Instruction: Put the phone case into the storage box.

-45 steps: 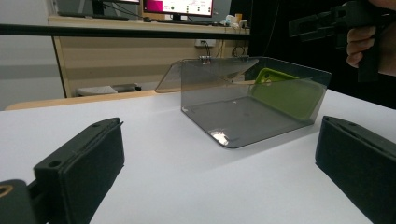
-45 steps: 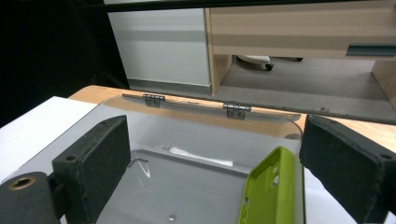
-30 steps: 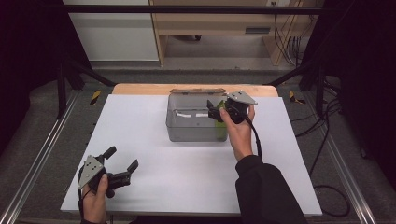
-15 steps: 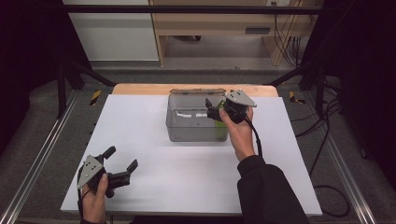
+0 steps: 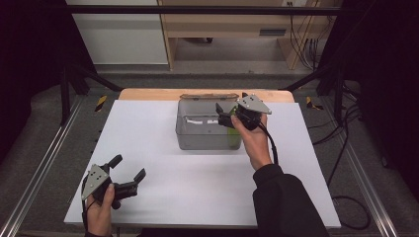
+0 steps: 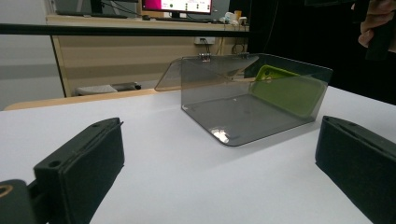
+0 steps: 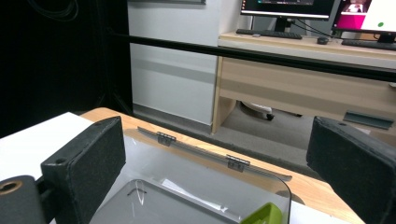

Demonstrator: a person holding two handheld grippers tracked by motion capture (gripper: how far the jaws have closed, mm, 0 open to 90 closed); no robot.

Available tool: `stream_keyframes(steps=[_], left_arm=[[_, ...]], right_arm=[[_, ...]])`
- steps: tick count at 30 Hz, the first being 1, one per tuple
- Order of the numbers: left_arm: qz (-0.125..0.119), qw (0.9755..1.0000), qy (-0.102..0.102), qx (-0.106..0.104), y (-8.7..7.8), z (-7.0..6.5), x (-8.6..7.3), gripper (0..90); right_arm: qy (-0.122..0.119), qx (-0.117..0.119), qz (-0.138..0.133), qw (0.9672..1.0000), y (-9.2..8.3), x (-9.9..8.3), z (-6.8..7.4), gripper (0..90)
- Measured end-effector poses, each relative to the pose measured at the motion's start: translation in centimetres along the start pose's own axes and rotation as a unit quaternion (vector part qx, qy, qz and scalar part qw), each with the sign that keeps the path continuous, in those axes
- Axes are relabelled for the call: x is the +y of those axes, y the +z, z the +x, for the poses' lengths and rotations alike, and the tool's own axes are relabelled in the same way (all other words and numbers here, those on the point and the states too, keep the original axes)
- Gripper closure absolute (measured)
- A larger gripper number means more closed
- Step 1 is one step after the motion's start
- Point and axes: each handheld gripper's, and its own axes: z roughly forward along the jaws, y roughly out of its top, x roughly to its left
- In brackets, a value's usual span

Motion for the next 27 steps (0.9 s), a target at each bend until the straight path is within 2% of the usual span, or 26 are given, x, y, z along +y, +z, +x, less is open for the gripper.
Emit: stream_keyframes(steps=[6, 14, 16, 27], left_arm=[[-0.004, 1.0000, -0.004, 0.003, -0.1, 0.1, 0.0, 1.1], [-0.010, 0.9999, -0.002, 0.008, -0.4, 0.7, 0.2, 1.1], [-0.009, 0.9999, 0.004, 0.008, -0.5, 0.8, 0.2, 1.1], [-0.006, 0.9999, 0.012, 0.004, -0.5, 0.7, 0.3, 1.1]], right_arm=[[-0.004, 0.012, -0.006, 0.9999, -0.1, 0.0, 0.3, 4.8], [-0.001, 0.050, -0.007, 0.9987, -1.0, 0.6, 0.3, 4.6], [-0.001, 0.052, -0.004, 0.9986, -1.3, 0.7, 0.1, 4.6], [0.008, 0.062, -0.002, 0.9980, -2.8, 1.5, -0.4, 4.2]])
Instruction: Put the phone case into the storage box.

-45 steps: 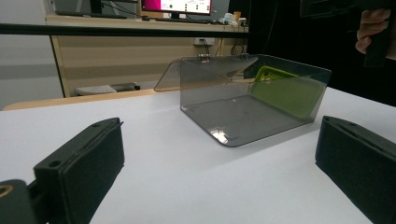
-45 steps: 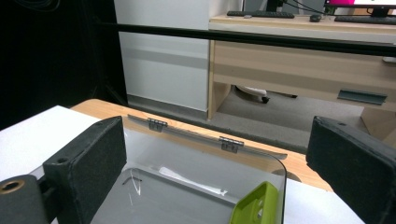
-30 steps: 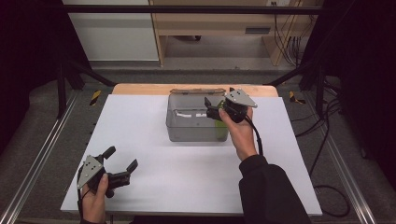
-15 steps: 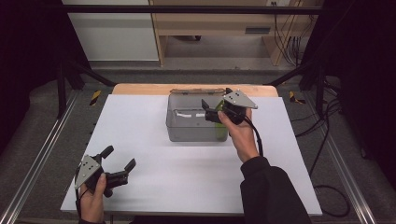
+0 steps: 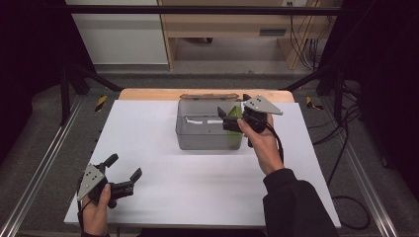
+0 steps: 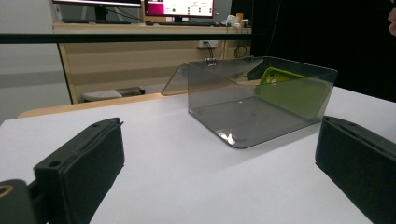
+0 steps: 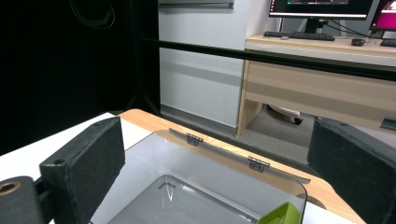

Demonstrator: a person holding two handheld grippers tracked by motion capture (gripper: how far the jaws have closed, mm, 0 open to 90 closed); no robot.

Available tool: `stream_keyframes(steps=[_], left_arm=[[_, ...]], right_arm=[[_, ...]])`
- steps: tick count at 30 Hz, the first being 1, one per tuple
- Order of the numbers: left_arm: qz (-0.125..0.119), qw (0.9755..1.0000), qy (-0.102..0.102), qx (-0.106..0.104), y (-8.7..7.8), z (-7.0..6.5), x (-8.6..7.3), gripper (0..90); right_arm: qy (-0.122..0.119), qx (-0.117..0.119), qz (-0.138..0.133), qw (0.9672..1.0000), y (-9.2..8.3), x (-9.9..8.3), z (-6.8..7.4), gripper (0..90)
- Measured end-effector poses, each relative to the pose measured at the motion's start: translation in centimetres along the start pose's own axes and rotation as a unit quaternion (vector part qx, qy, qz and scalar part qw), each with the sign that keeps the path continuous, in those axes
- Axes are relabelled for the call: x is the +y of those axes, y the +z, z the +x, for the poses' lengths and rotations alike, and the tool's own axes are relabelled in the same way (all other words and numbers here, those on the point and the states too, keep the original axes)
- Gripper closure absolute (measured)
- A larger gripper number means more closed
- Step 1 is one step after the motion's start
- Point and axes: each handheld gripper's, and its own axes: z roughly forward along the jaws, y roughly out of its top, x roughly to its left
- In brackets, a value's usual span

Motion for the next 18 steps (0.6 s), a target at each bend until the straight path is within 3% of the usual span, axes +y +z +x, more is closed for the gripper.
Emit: stream_keyframes(steps=[18], left_arm=[[-0.004, 1.0000, -0.003, 0.002, -0.2, 0.2, 0.0, 1.1]], right_arm=[[0.002, -0.009, 0.004, 1.0000, -1.6, 0.8, -0.6, 3.9]])
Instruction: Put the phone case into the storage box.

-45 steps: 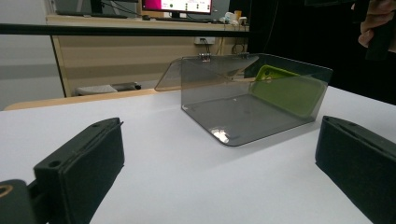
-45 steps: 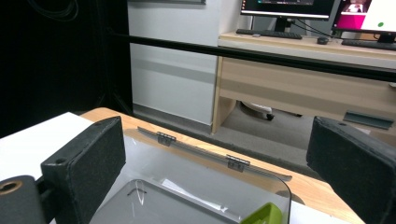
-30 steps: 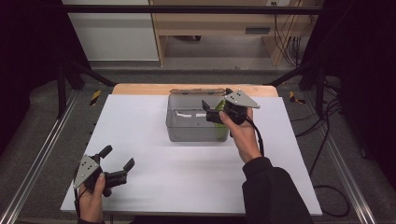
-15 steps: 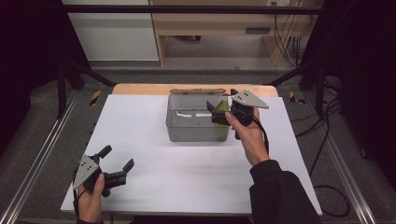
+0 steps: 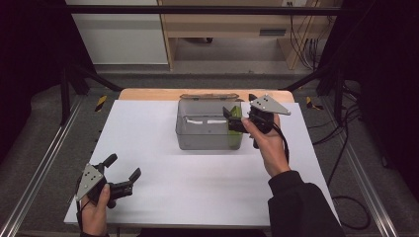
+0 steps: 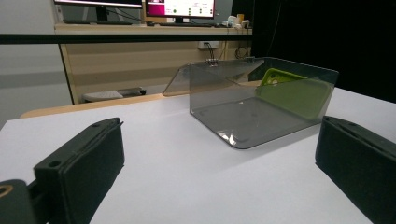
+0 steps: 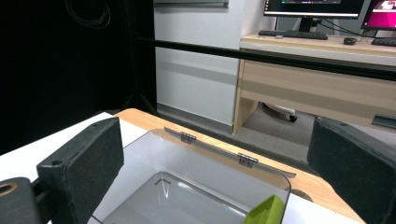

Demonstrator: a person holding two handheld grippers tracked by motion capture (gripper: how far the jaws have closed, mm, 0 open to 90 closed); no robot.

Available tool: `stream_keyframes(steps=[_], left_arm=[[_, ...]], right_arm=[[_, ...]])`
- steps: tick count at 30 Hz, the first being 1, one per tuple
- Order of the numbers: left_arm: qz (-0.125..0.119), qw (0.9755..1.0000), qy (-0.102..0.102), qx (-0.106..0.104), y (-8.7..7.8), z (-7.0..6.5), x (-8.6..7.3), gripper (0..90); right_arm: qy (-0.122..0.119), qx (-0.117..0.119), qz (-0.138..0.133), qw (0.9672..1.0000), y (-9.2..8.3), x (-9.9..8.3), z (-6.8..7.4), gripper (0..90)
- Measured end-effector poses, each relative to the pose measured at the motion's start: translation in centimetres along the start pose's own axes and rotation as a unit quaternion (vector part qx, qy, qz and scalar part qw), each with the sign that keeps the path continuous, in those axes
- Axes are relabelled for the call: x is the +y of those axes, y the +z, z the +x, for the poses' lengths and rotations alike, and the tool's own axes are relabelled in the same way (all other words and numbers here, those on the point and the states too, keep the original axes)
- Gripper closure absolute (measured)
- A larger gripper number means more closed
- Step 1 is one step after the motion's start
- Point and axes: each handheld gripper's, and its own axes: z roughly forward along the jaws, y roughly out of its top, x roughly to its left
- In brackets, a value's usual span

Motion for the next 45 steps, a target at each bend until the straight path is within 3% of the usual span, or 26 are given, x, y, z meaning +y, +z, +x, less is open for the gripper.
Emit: stream_keyframes(steps=[16, 41, 45], left_arm=[[0.001, 1.0000, 0.002, -0.001, 0.0, 0.0, 0.0, 1.1], [-0.005, 0.9998, 0.014, -0.013, -0.7, -0.2, 0.3, 1.1], [-0.009, 0.9999, 0.007, -0.011, -1.0, 0.0, 0.3, 1.1]], right_arm=[[-0.001, -0.007, 0.004, 1.0000, -1.6, 0.6, -1.2, 3.2], [0.010, -0.024, -0.012, 0.9996, -5.9, 1.6, -4.5, 1.7], [0.013, -0.029, -0.011, 0.9994, -6.5, 1.4, -5.0, 1.6]])
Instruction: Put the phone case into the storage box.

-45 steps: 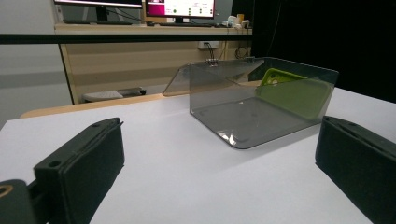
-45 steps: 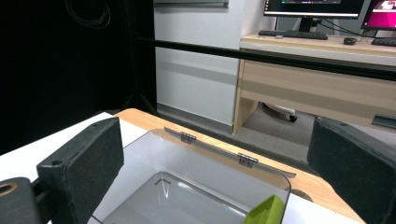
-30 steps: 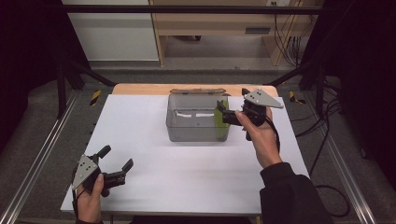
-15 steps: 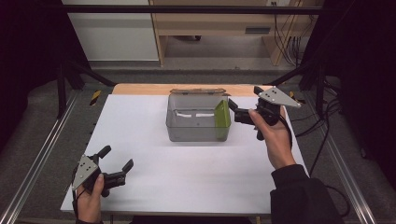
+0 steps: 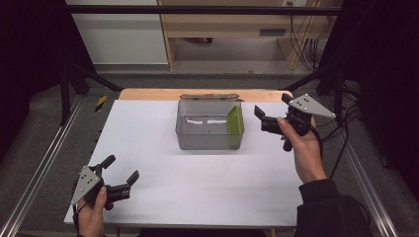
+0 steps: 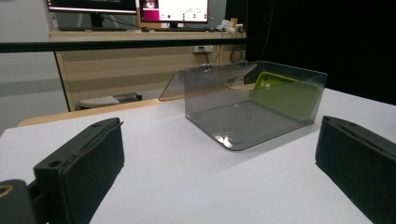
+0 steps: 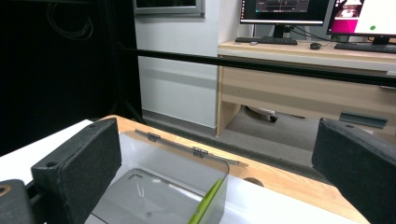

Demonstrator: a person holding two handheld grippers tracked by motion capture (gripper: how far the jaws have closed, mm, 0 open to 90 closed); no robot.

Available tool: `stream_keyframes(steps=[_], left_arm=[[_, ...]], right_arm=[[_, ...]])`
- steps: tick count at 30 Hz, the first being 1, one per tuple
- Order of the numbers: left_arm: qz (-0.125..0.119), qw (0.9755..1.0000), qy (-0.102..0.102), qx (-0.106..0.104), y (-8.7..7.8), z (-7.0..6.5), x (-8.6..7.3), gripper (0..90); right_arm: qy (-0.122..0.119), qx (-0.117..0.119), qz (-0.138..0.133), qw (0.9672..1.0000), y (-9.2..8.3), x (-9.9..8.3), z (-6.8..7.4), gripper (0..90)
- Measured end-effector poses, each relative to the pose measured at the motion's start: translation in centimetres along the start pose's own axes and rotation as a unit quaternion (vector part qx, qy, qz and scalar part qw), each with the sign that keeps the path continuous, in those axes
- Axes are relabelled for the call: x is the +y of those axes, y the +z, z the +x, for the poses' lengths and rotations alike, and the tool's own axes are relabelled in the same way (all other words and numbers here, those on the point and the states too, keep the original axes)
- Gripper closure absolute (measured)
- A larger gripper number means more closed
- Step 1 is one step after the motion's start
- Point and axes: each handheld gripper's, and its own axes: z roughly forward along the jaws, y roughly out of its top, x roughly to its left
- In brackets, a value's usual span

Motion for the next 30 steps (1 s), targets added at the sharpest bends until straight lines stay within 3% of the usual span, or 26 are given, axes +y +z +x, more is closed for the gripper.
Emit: stream_keyframes(steps=[9, 30], left_arm=[[-0.003, 0.9999, -0.009, 0.004, -0.4, 0.4, -0.1, 1.0], [-0.002, 1.0000, -0.008, 0.004, -0.4, 0.5, -0.2, 1.0]], right_arm=[[-0.002, -0.008, -0.003, 1.0000, -1.2, -0.1, -0.9, 1.7], [-0.007, -0.023, 0.013, 0.9996, -3.4, -1.6, -2.6, 1.9]])
